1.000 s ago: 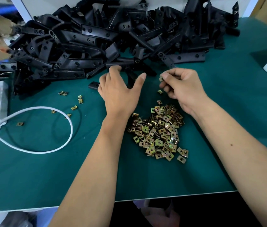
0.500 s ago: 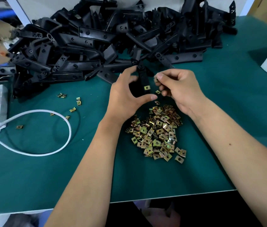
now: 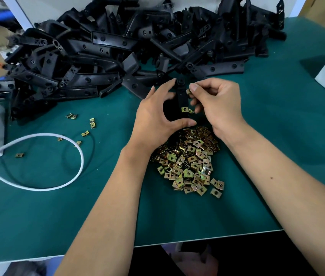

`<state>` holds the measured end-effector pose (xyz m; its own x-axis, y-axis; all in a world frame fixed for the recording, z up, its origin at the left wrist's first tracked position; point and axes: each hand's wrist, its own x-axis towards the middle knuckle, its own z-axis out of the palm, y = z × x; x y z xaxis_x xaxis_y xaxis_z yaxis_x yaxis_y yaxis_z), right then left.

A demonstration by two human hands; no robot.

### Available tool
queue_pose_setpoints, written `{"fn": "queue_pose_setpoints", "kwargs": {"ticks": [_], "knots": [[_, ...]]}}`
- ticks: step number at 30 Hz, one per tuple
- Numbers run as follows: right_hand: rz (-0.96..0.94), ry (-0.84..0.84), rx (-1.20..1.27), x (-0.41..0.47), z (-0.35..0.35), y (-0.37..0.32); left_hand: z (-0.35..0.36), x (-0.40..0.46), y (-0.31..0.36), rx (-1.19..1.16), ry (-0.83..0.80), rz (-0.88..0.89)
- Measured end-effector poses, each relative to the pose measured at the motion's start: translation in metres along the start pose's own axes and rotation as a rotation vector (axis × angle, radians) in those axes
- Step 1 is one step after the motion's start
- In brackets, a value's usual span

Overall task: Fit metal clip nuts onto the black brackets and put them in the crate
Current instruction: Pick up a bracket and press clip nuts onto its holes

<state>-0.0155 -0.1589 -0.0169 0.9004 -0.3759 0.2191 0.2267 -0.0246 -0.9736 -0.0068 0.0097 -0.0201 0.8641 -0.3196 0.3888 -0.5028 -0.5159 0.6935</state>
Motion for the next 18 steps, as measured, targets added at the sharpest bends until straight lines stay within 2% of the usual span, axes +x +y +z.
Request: {"fn": "queue_pose_setpoints", "kwargs": {"ticks": [7, 18], "knots": [[-0.026, 0.043, -0.067, -0.0014, 0.0016, 0.0019, 0.0018, -0.0017, 0.0049, -0.014, 0.005, -0.006], [-0.115, -0.062, -0.085, -0.0026, -0.0035, -0.0038, 0.0040, -0.0004, 0.0046, 0.037, -0.014, 0.064]]}}
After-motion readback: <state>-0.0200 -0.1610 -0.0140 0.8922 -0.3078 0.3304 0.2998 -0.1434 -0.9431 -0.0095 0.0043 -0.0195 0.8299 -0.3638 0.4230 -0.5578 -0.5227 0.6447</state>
